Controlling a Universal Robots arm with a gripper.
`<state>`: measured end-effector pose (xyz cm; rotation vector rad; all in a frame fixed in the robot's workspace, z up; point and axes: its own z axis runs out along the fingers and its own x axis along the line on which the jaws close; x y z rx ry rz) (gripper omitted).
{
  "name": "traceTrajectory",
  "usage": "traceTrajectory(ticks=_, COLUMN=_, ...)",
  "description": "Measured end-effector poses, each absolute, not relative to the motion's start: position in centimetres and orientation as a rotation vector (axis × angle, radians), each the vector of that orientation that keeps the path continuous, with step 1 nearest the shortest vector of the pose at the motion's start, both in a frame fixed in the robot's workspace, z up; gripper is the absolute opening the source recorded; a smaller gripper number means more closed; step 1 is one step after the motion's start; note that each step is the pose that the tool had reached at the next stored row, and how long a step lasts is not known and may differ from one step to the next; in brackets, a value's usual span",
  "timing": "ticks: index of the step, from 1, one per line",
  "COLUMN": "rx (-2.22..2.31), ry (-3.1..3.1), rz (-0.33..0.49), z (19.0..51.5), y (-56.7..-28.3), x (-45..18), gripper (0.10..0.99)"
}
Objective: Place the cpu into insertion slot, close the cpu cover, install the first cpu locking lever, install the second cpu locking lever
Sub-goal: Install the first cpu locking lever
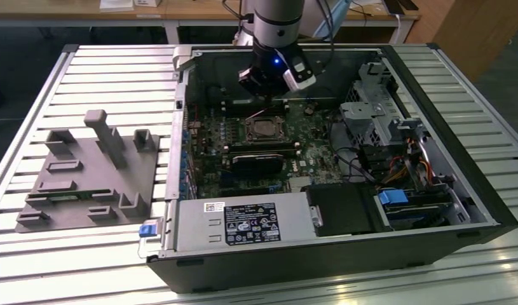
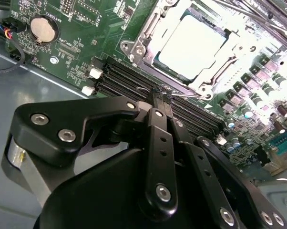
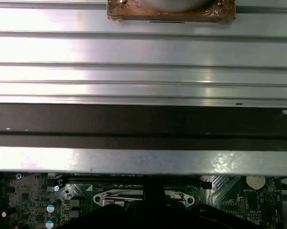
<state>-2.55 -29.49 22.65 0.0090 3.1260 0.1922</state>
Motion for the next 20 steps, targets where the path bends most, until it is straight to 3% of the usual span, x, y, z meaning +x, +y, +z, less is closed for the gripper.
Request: traceTrajectory(ticks=20, rx=0.009, ry=3.126, rz=0.192, z=20.9, y=-29.4, x=-1.7, gripper=0.106)
